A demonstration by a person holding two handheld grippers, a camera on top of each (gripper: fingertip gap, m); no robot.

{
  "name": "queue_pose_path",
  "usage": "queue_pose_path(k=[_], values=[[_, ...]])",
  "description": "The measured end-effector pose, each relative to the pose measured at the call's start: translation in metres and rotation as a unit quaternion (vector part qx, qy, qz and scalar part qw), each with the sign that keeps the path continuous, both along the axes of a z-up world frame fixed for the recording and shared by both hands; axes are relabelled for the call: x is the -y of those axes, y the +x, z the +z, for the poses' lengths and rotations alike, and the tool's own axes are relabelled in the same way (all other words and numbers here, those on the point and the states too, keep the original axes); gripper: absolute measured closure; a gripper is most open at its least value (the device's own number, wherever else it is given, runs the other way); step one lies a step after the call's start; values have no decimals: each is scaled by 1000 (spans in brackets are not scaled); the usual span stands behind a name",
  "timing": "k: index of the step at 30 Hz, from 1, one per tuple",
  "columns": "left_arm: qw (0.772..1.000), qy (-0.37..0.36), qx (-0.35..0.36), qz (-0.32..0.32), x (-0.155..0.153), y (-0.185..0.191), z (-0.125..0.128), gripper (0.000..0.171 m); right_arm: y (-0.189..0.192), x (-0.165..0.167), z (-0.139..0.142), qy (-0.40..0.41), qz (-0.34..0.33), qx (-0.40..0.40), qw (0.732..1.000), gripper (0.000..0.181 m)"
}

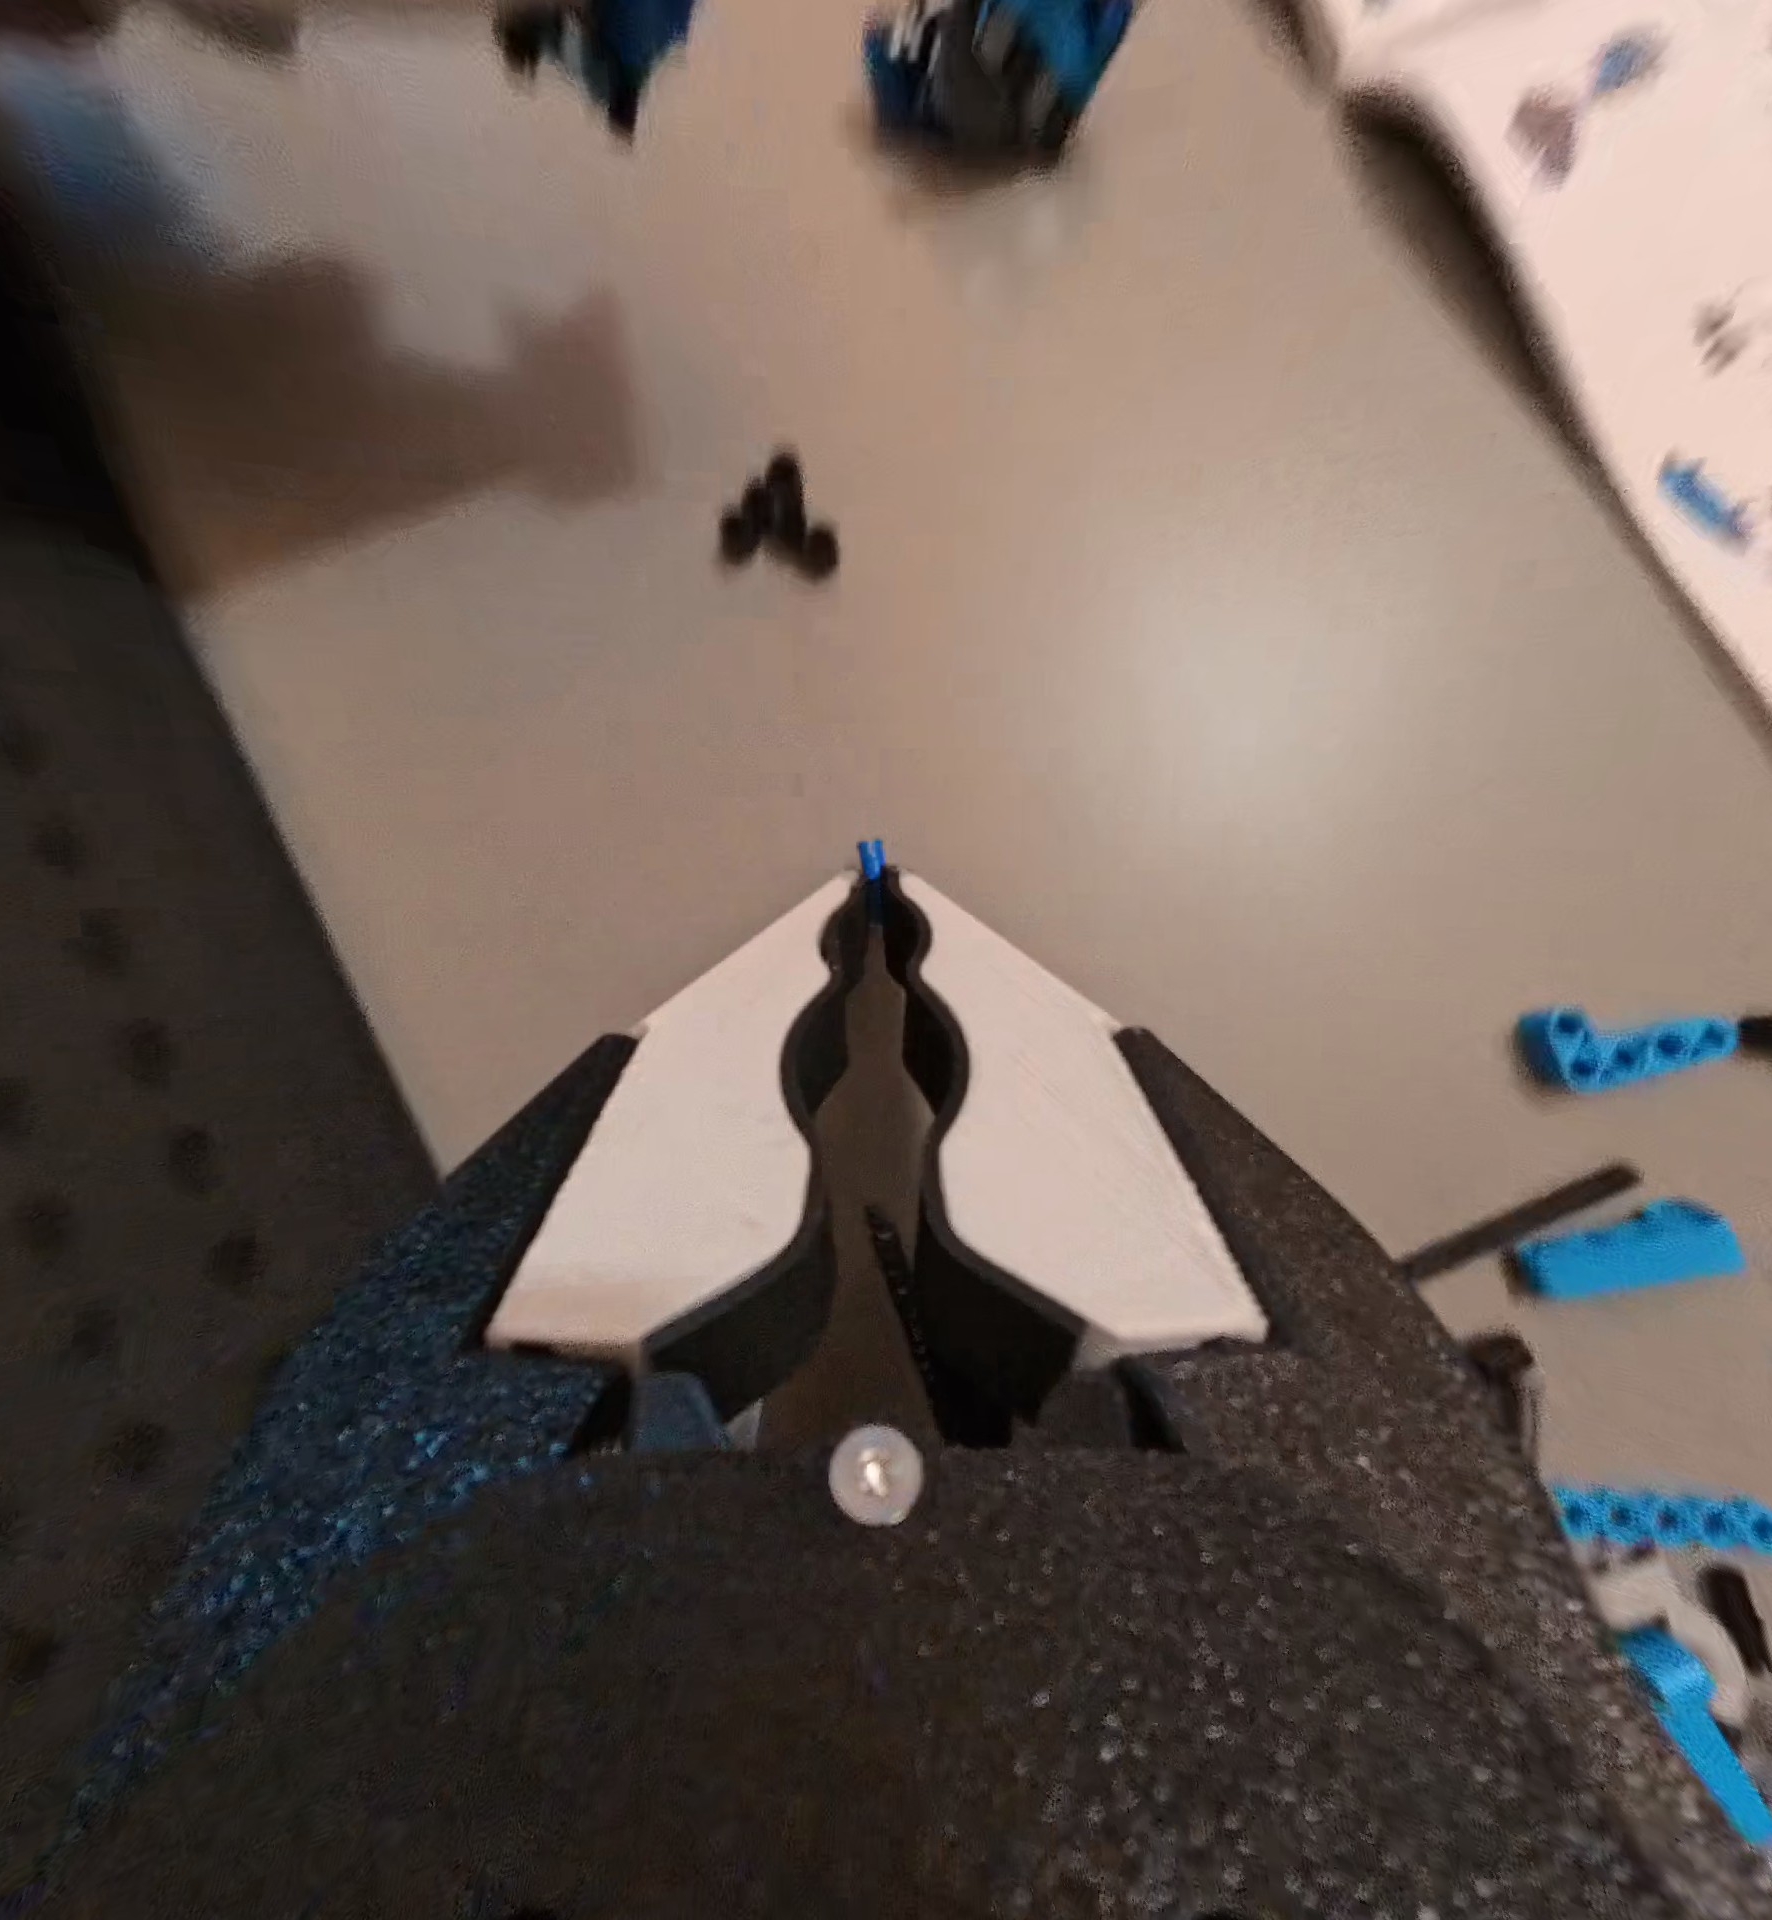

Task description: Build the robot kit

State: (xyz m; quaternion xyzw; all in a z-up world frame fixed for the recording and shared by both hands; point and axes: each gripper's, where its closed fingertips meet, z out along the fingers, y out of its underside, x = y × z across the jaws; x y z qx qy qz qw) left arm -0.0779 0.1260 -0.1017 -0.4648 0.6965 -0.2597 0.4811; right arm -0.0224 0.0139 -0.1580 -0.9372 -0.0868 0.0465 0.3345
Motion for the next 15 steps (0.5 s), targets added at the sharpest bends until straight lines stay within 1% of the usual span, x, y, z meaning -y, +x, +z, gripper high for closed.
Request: queue_pose_path(k=[1,5,6,8,11,13,15], values=[[1000,1,-2,0,0,0,-1,164,1,15,-5,-22,14,-11,1000,179],[1000,17,-11,-2,3,1,-5,164,15,36,-5,-13,7,-21,1000,179],[1000,22,-12,-2,3,1,-5,164,16,37,-5,-6,9,-22,1000,178],[1000,24,-12,0,2,1,-5,164,17,37,-6,11,12,-25,1000,173],[1000,17,-13,0,1,1,-6,164,16,38,-1,38,7,-60,997,171],[1000,15,-16,0,2,1,-7,164,21,40,-2,37,0,-54,998,168],[1000,17,-17,-2,2,1,-8,164,20,40,-2,39,5,-49,998,170]])
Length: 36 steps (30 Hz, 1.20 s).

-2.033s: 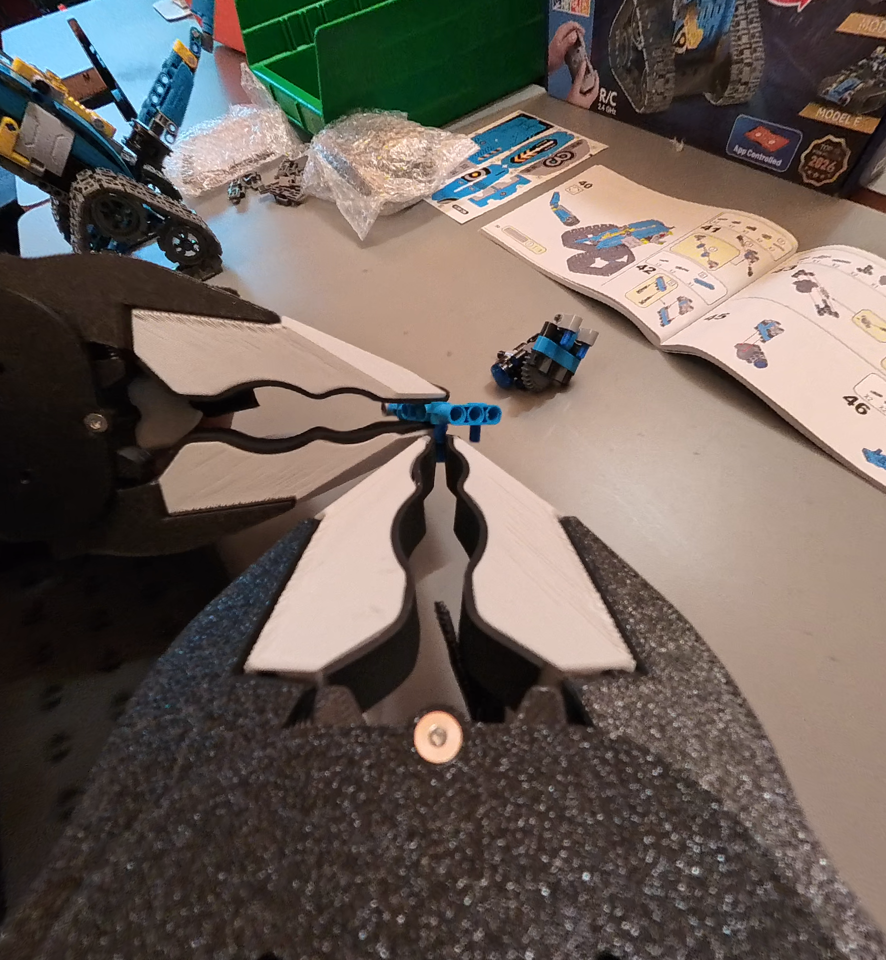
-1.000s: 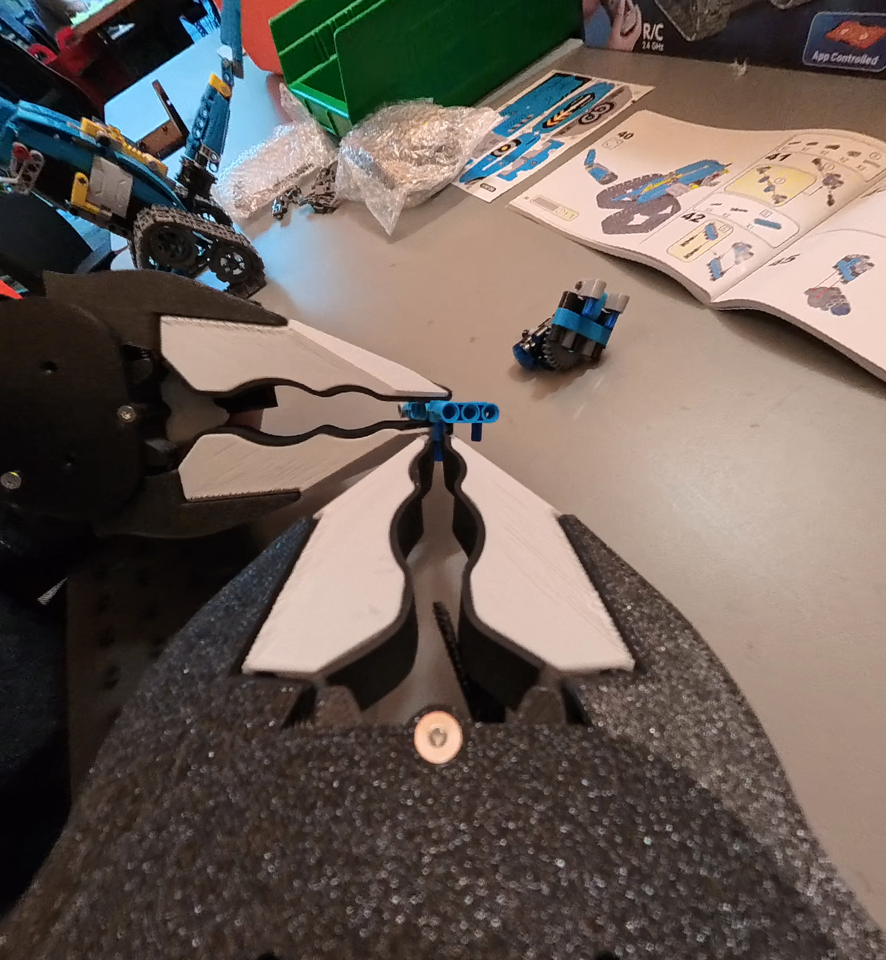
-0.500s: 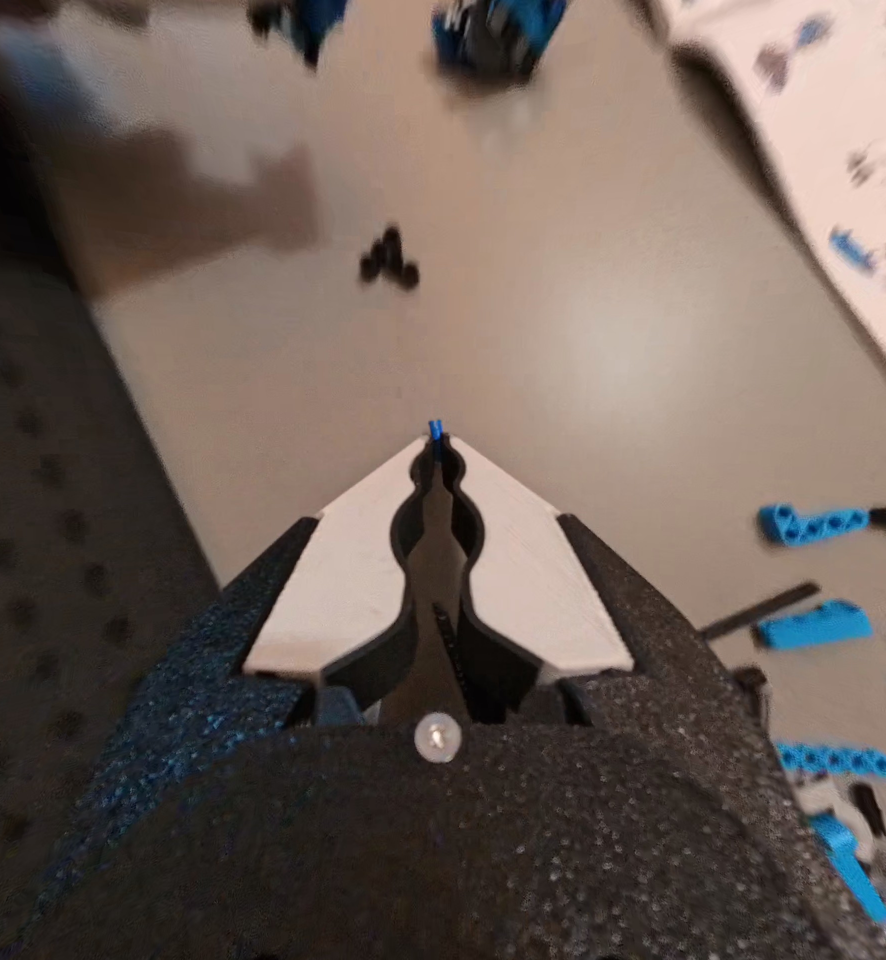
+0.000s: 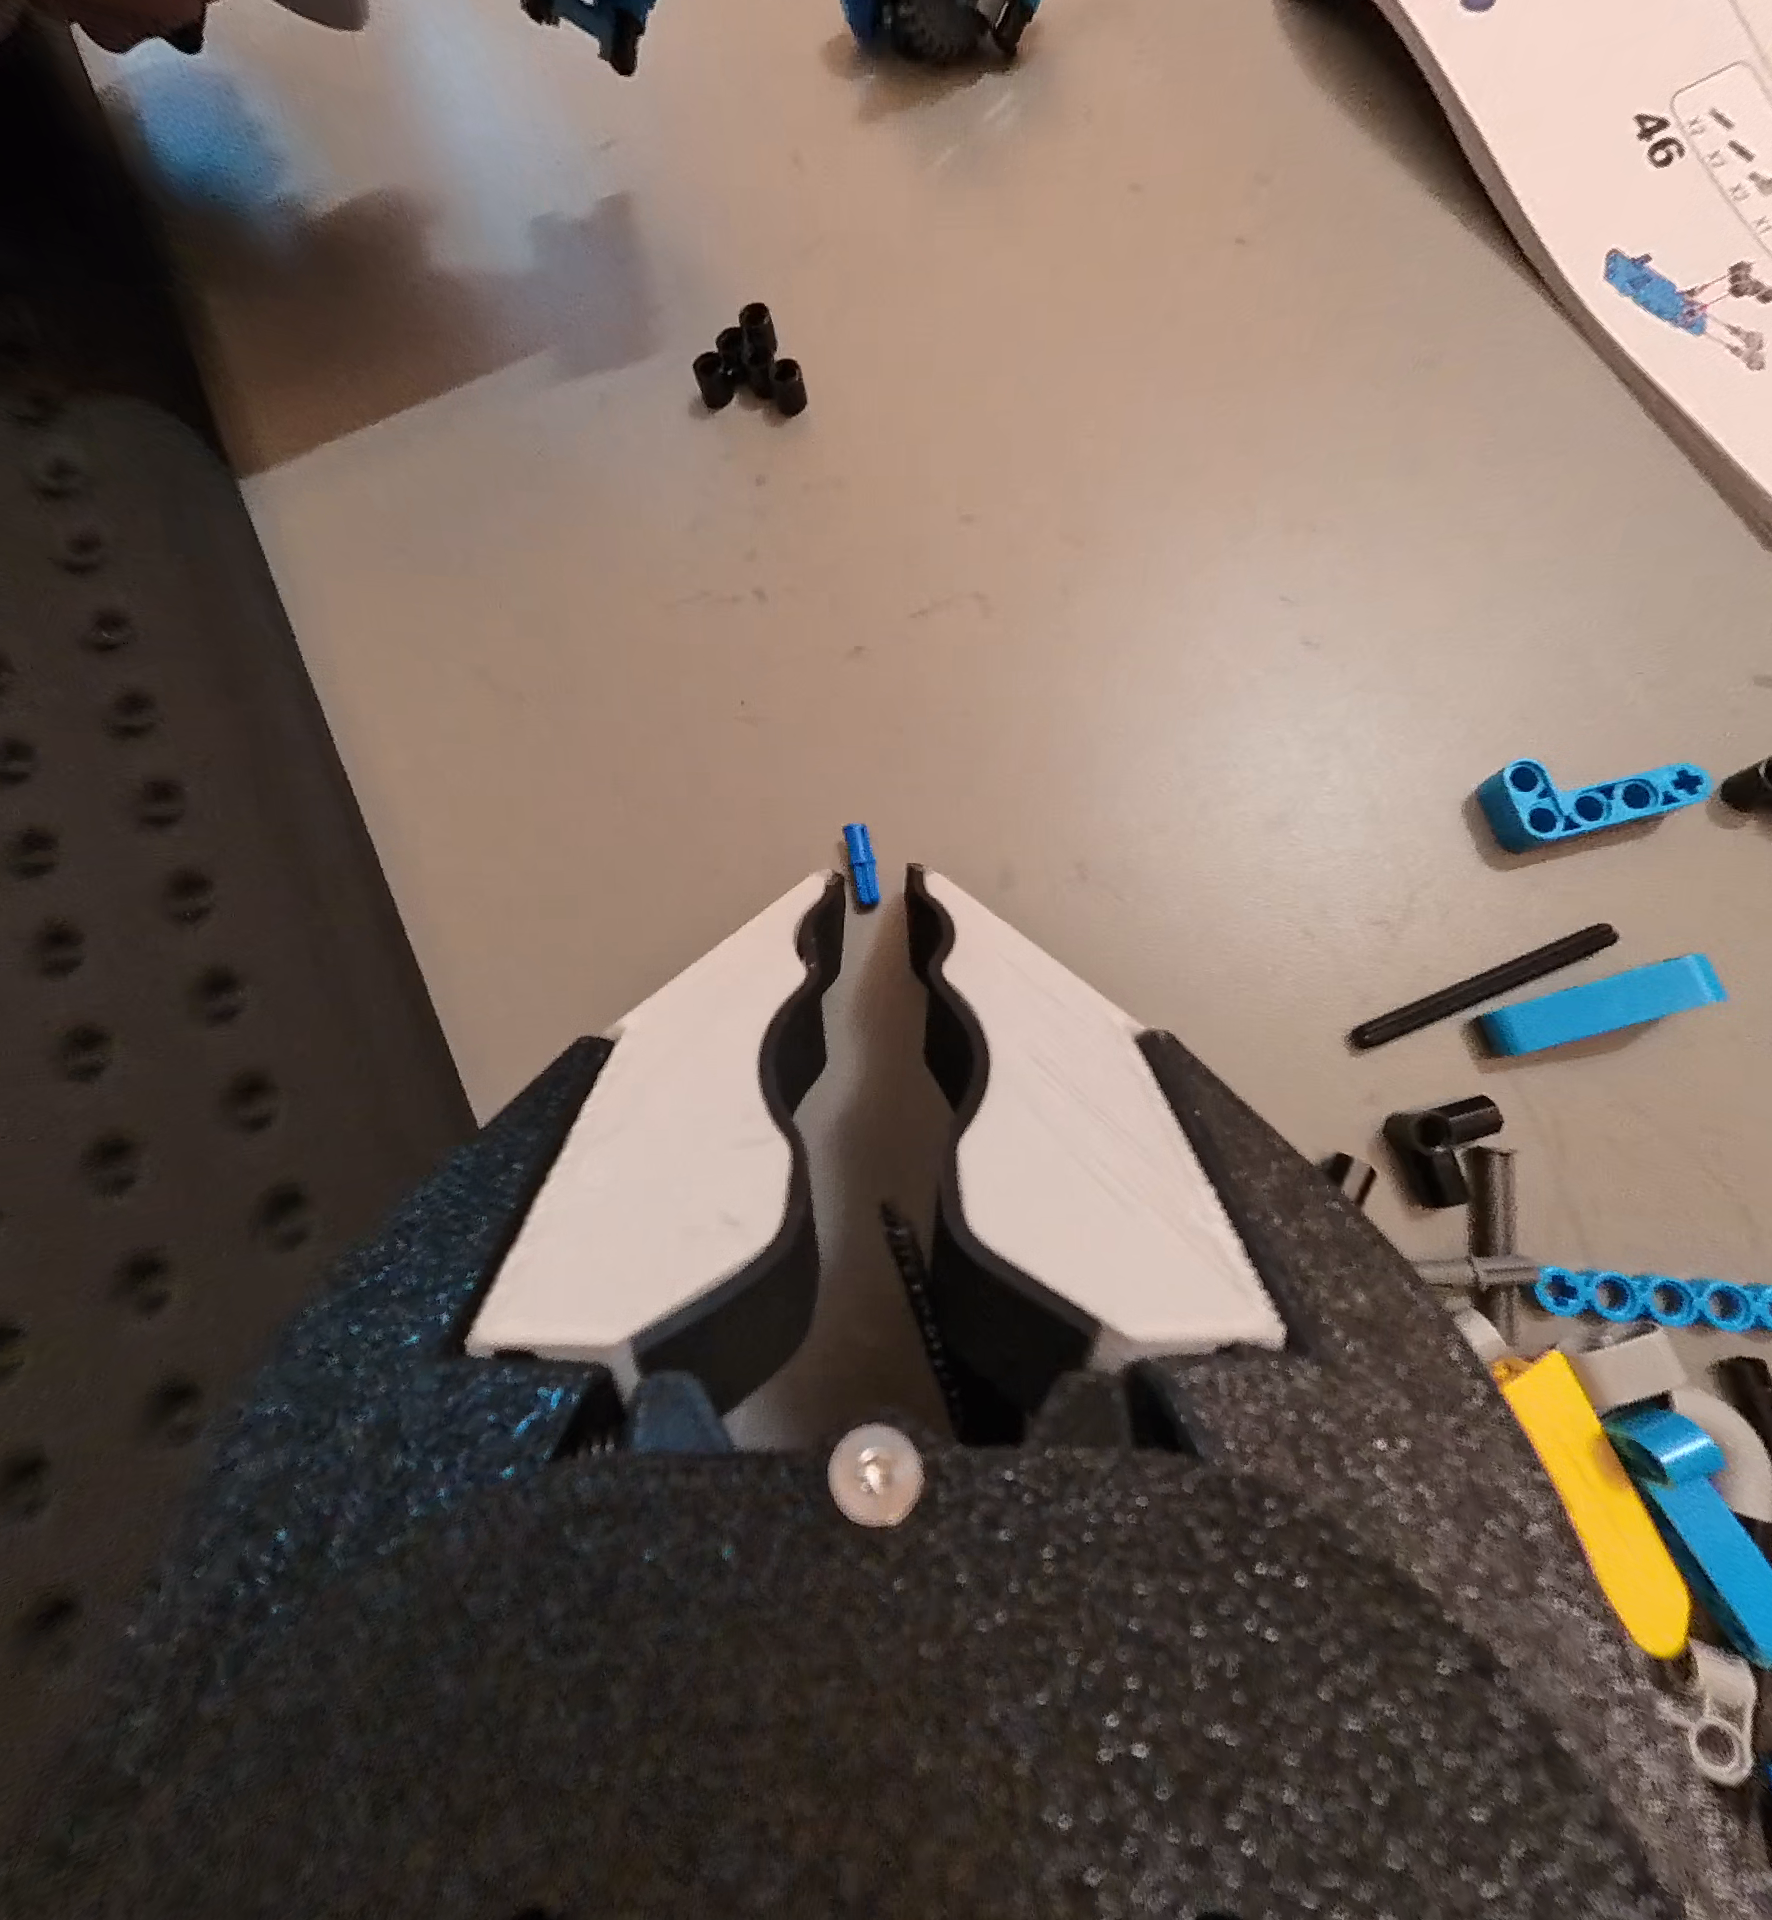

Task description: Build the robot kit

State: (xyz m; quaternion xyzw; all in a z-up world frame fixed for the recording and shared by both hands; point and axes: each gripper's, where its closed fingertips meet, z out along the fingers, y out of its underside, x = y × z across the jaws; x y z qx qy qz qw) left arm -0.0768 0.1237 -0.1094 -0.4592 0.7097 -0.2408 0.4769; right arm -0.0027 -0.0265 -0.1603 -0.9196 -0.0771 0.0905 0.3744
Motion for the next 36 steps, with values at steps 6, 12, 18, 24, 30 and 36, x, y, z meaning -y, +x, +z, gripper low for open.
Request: queue_pose_path(k=[6,12,18,24,30,36], values=[[1000,-8,6,-11,7,1,3,164,-3,-4,-5,-3,25,31,999,176],[989,-130,27,-61,34,2,17,164,-28,-27,16,12,3,-66,998,178],[984,-163,30,-59,33,0,20,165,-78,-92,88,130,-45,-391,910,179],[984,-169,26,-58,34,0,19,165,-86,-111,76,116,-68,-399,907,178],[985,-162,26,-54,32,0,19,165,-84,-114,77,123,-75,-405,903,178],[993,-100,28,-48,32,1,17,164,-83,-114,75,116,-81,-393,909,178]])
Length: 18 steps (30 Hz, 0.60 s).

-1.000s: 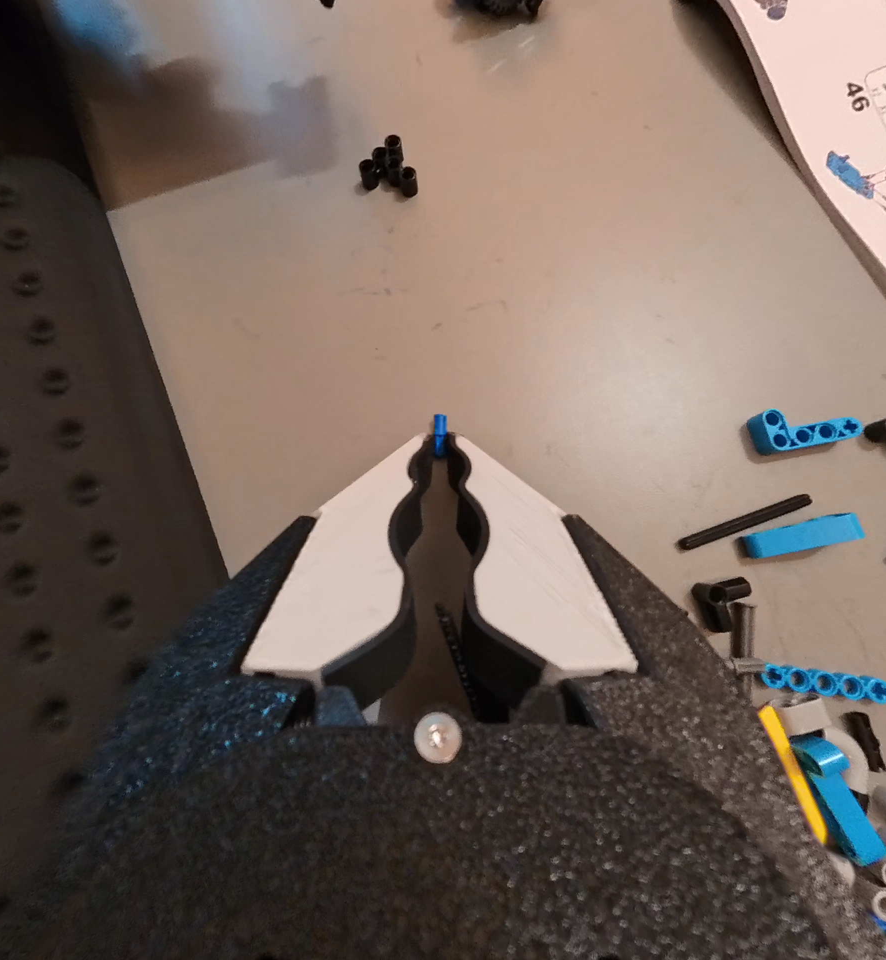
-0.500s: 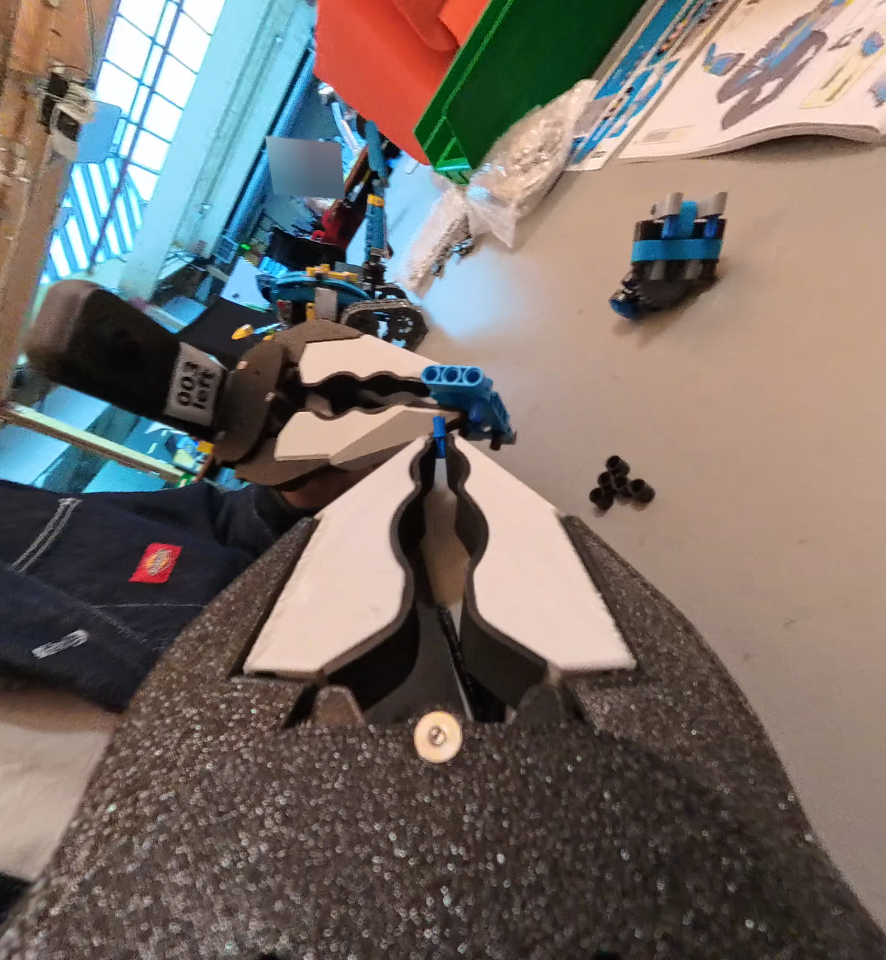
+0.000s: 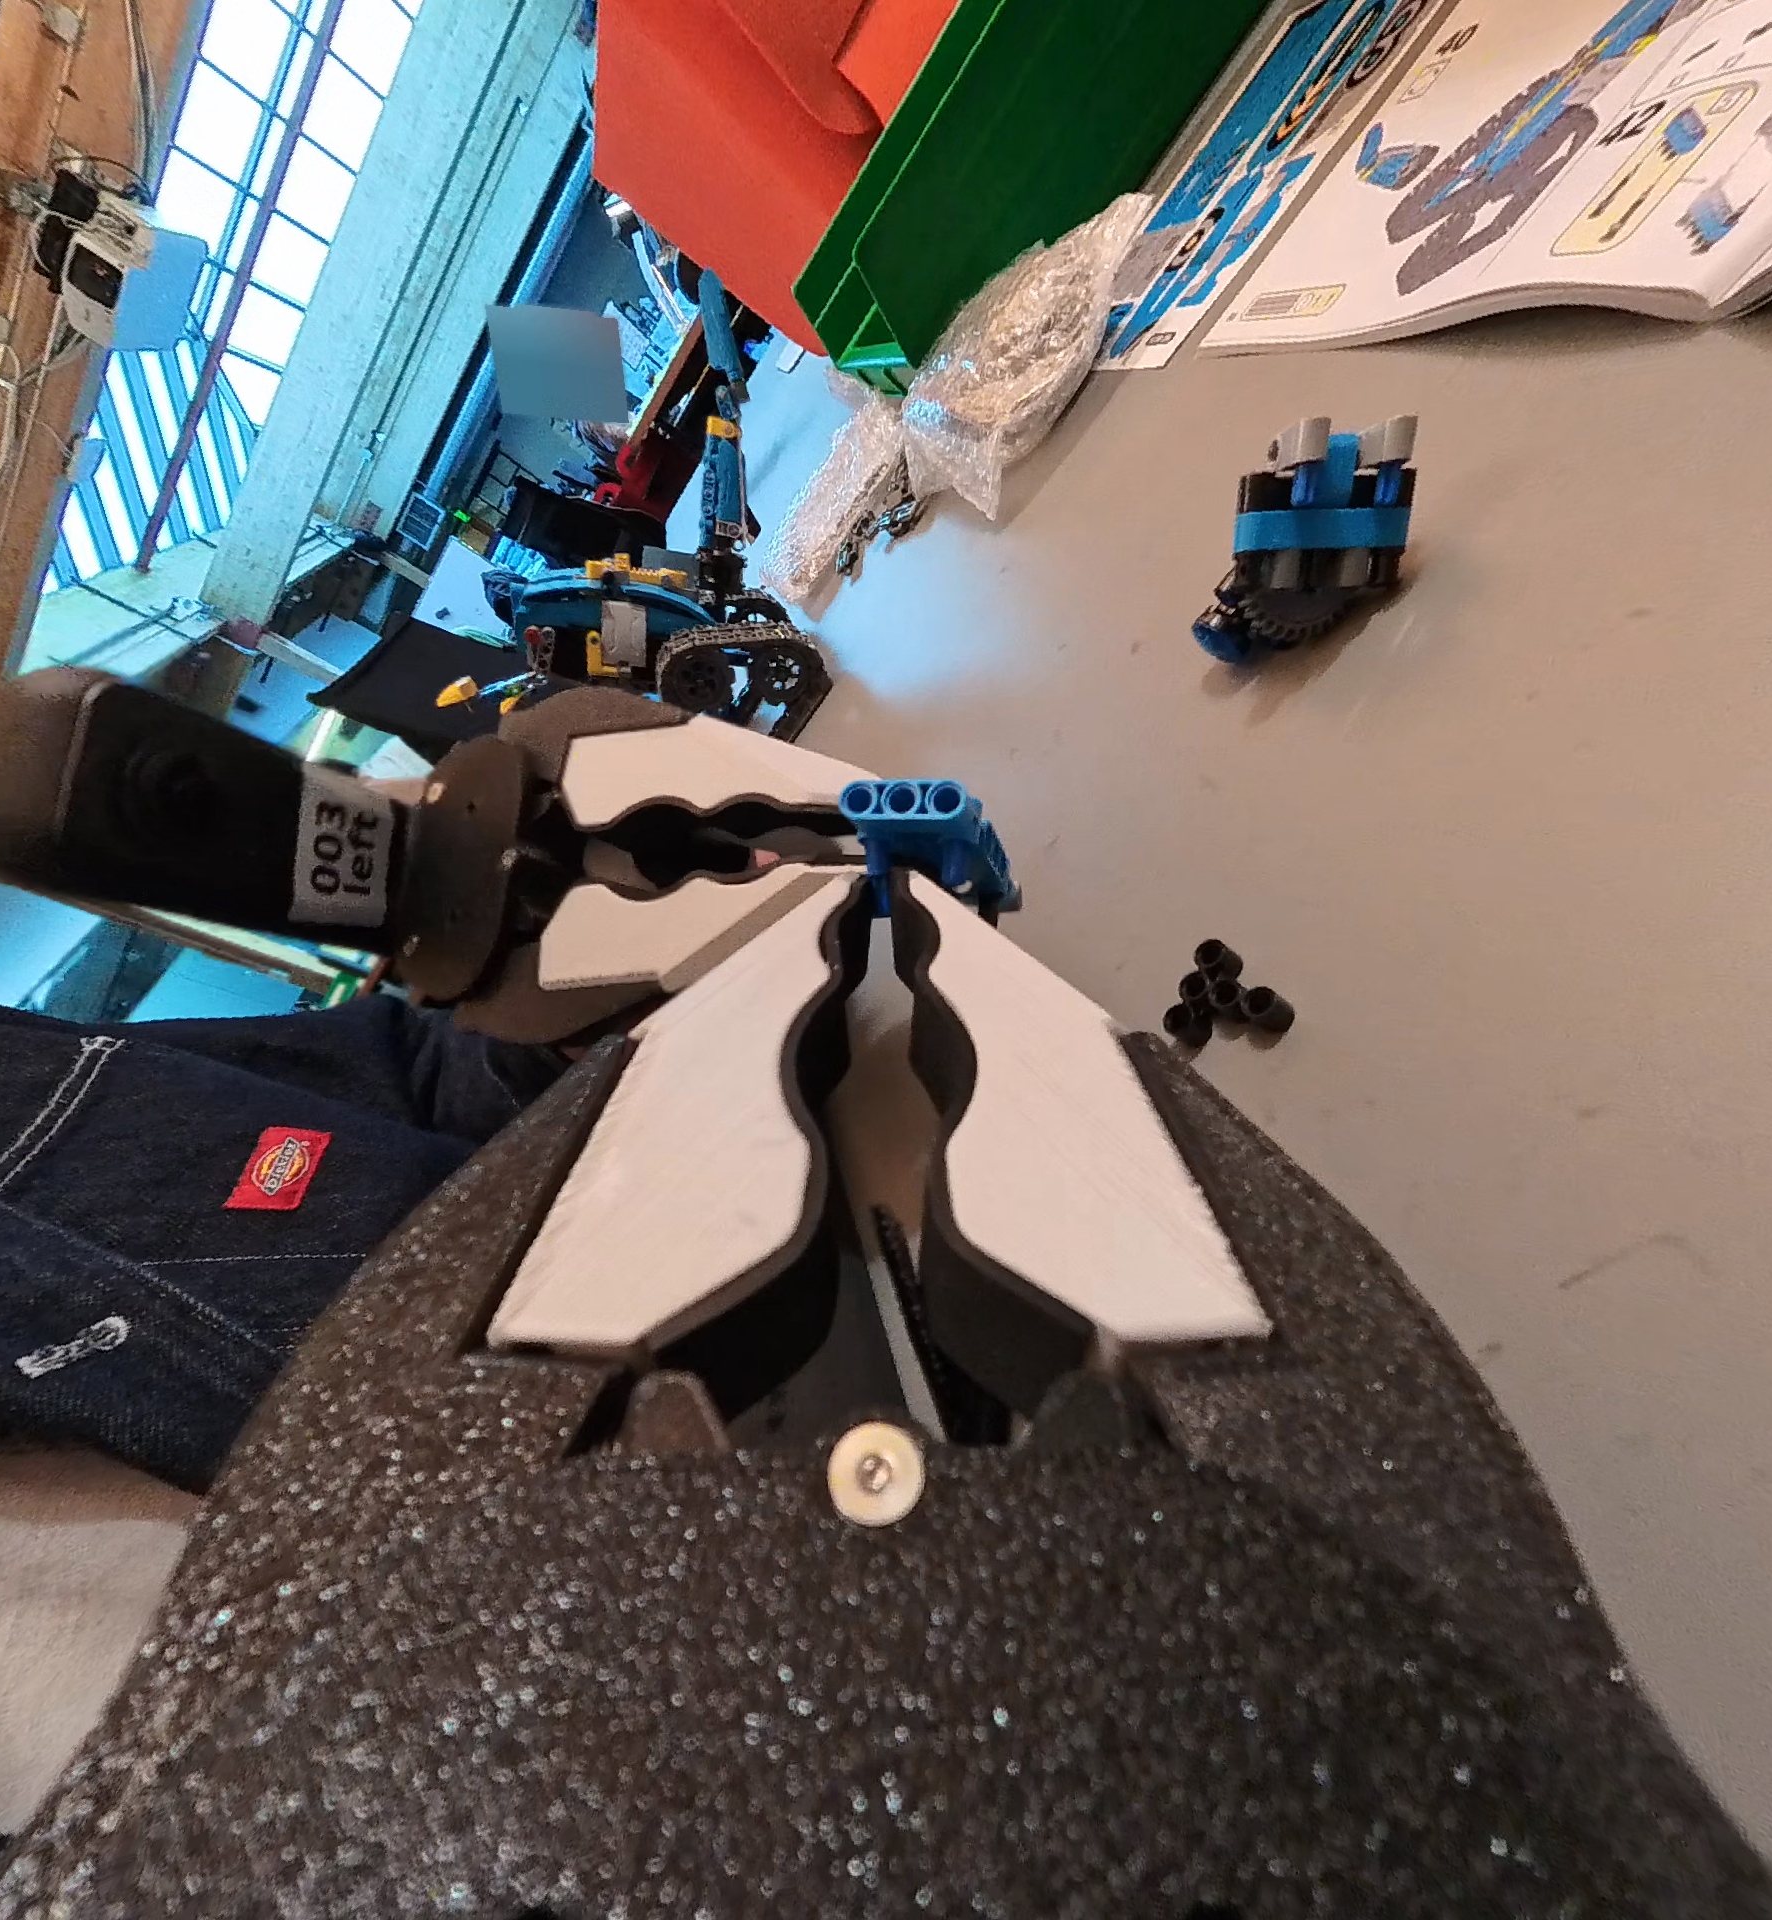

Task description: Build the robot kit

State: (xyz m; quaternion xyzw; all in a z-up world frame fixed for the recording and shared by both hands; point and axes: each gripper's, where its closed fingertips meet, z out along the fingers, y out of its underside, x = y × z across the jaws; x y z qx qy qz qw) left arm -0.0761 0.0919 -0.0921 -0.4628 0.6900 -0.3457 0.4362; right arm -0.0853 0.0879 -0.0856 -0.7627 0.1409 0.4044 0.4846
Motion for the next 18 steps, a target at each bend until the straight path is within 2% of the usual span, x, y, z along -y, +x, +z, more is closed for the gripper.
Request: queue_pose_path(k=[2,5,8,10,13,18], values=[[999,46,-1,6,-1,1,-3,165,1,-1,-3,-10,-6,24,1000,179],[998,66,-3,11,-2,1,-3,165,1,-1,-5,-16,-21,91,995,179],[994,104,-9,14,-2,1,-7,165,3,-1,-9,-31,-34,204,978,179],[992,125,-15,13,-2,1,-10,165,3,-1,-12,-38,-35,246,968,179],[993,117,-20,8,-1,1,-11,166,4,-1,-13,-36,-39,260,964,179],[991,127,-38,14,-1,2,-18,165,6,0,-19,-57,-47,348,935,180]])
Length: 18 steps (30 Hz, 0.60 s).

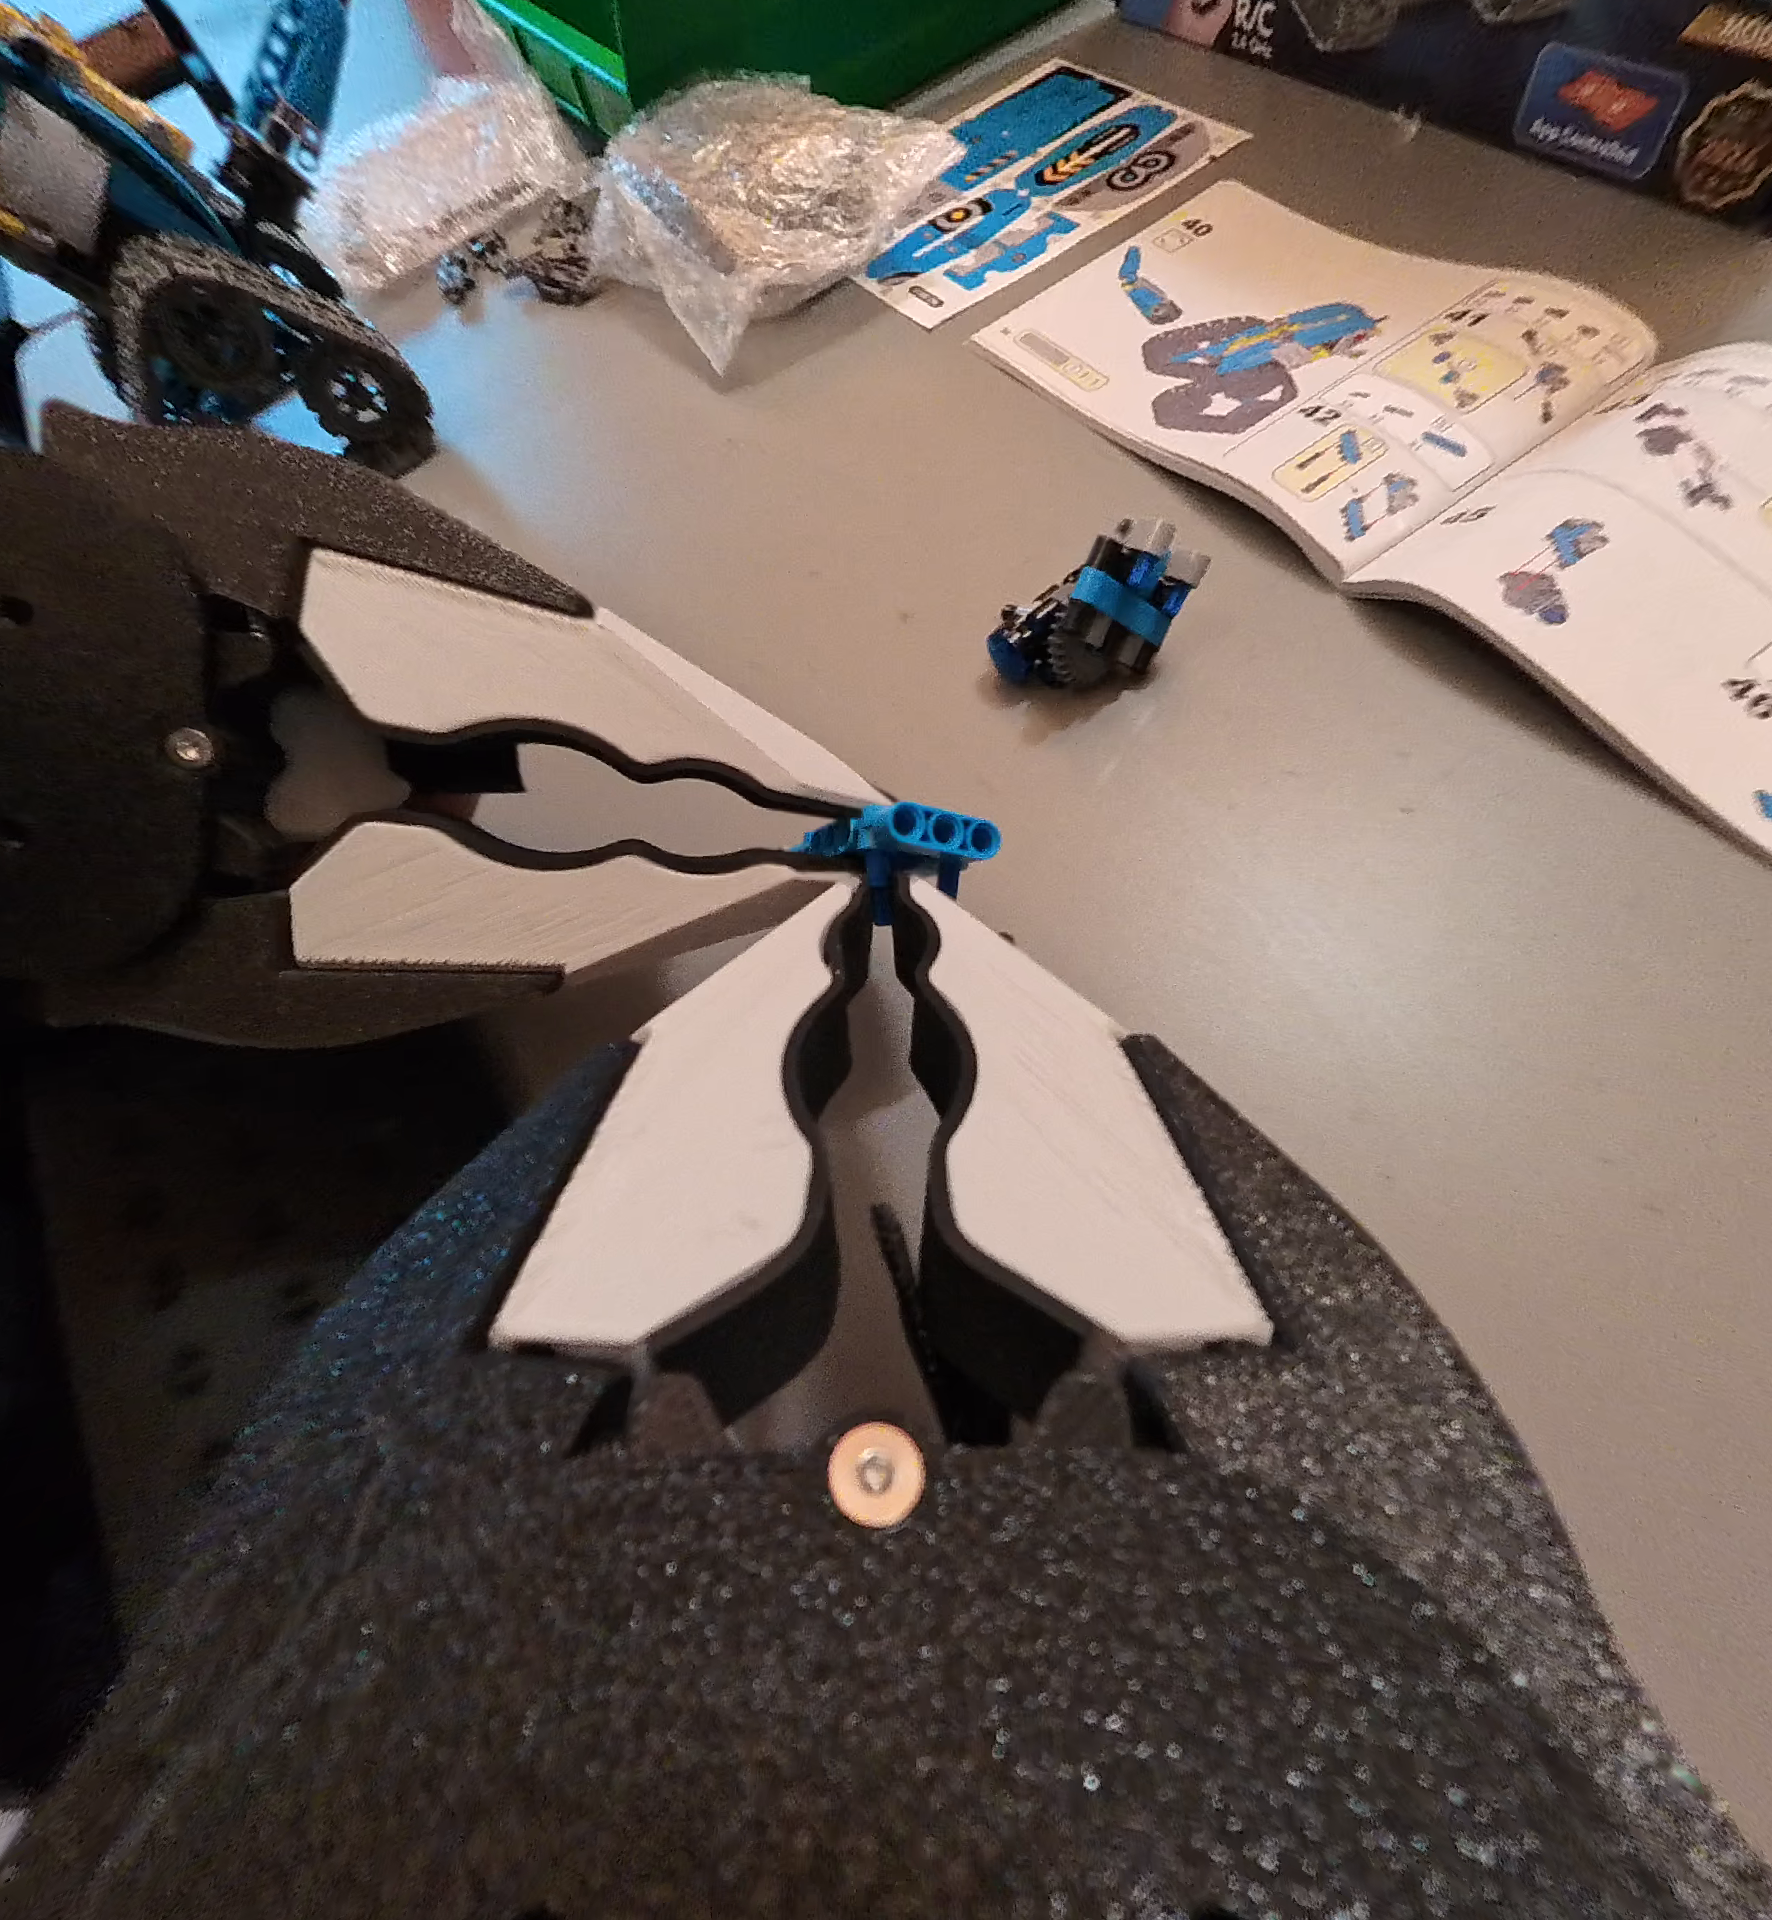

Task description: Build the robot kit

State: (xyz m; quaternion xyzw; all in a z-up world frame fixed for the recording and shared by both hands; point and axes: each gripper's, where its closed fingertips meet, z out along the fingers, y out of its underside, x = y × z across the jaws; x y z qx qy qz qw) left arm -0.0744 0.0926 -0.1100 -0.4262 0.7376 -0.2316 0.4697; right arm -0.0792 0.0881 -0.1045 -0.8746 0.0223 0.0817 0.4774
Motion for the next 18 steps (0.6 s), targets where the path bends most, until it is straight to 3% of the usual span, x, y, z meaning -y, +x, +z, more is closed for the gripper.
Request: queue_pose_path(k=[4,7,10,13,15,18], values=[[1000,-20,5,6,-1,1,3,166,2,-1,3,-16,-14,104,994,180],[1000,-17,6,12,-3,1,3,165,2,-4,2,-27,-23,106,994,180],[1000,-12,20,2,-2,1,8,166,0,-4,6,-7,-13,-55,998,180],[1000,18,21,-11,3,0,7,165,-5,0,5,-9,12,-266,964,179],[998,62,17,-18,5,1,3,165,-6,3,1,-14,24,-329,944,179],[997,69,16,-25,7,1,2,165,-8,6,1,-14,38,-351,935,179]])
